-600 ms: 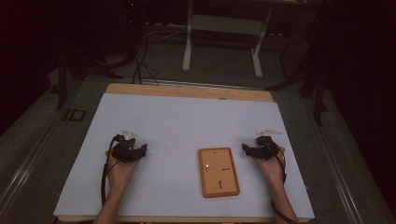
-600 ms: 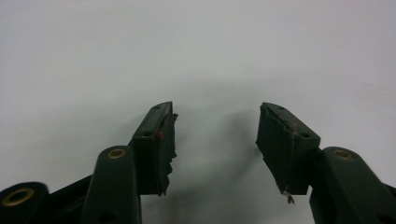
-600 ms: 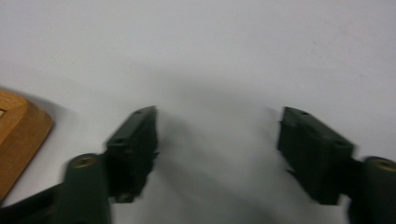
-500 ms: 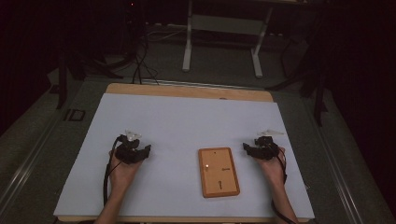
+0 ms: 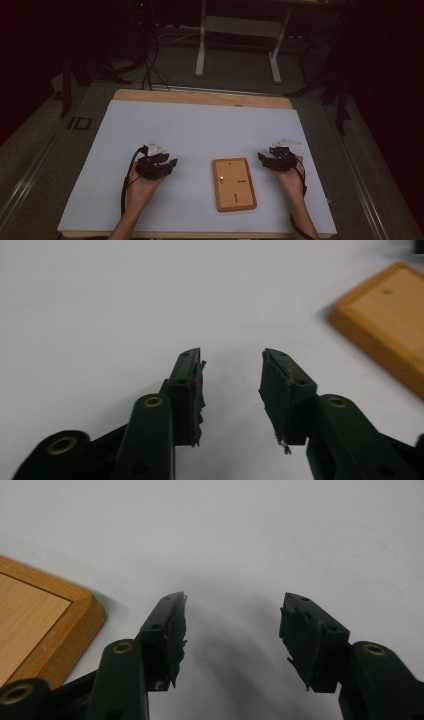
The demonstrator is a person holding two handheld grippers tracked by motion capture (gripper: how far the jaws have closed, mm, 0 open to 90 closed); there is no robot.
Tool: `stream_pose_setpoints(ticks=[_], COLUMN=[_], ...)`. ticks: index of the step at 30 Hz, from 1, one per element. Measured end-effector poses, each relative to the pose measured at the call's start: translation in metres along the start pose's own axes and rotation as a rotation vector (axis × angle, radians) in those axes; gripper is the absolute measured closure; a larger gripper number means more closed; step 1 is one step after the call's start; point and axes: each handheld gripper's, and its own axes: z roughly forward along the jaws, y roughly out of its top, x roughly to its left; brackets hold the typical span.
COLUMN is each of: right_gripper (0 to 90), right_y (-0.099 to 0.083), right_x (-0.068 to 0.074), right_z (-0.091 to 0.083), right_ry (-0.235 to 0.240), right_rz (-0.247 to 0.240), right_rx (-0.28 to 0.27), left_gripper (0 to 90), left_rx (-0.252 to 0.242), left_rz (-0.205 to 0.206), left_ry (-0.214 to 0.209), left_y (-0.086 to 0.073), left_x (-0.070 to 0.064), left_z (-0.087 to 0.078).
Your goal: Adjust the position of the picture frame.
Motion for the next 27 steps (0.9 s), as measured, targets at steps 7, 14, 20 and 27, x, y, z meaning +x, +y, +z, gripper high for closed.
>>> stream_pose_setpoints(ticks=[7,14,20,27], right_gripper=[43.2,43.0,42.9,42.6], right_y=[0.001,0.0,0.001,0.002], right_x=[0.0,0.001,0.002,0.003], right_z=[-0.002,0.0,0.001,0.001], right_ry=[0.011,0.023,0.028,0.037], right_rz=[0.0,-0.005,-0.009,-0.017], right_rx=[-0.002,0.007,0.01,0.009], left_gripper=[62.9,63.0,63.9,65.1], left_rx=[0.021,0.068,0.096,0.151], left_rz=[0.123,0.21,0.282,0.351], left_ry=[-0.103,-0.192,-0.267,-0.319], left_y=[0.011,0.018,0.026,0.034], left_x=[-0.035,-0.054,-0.065,-0.08], left_z=[0.004,0.013,0.018,0.032])
